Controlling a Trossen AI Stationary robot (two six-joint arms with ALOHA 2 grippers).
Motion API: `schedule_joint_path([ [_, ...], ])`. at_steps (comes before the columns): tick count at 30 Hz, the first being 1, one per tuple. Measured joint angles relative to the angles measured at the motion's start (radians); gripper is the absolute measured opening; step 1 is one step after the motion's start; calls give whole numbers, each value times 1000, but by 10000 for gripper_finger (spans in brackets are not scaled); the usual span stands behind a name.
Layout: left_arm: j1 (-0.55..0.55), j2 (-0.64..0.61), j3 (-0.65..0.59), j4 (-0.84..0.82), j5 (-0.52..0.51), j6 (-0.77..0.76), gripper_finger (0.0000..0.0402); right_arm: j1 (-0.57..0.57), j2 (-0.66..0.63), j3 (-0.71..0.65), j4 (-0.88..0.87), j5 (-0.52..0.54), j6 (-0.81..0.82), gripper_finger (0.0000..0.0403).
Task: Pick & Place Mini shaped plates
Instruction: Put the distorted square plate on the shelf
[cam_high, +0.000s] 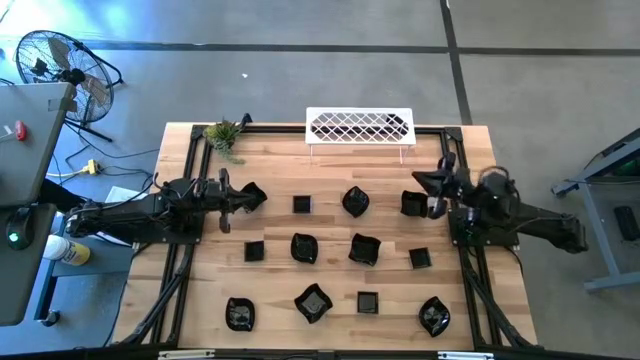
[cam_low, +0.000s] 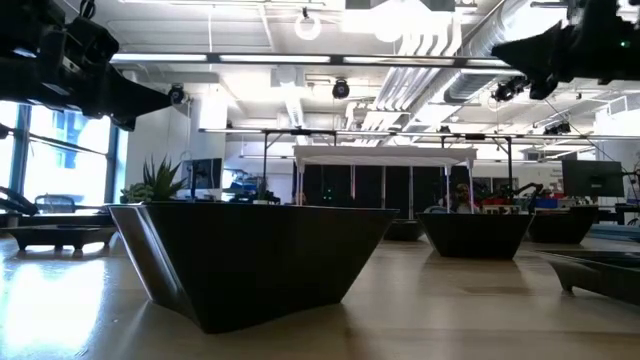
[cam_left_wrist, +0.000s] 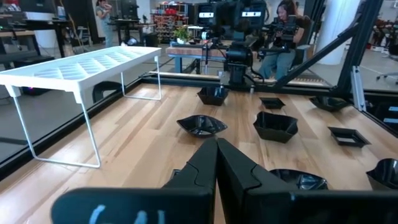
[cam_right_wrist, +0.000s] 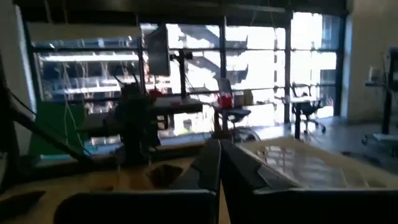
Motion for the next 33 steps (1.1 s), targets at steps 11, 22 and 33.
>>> schedule_joint_path([
  [11, 0, 0, 0, 0, -55, 3, 1, 51, 449, 267, -468, 109, 282, 18],
  [22, 0, 0, 0, 0, -65, 32, 1, 188, 703, 476, -1002, 204, 866, 107],
  [33, 0, 0, 0, 1, -65, 120, 1, 21, 798, 463, -971, 141, 576, 137],
])
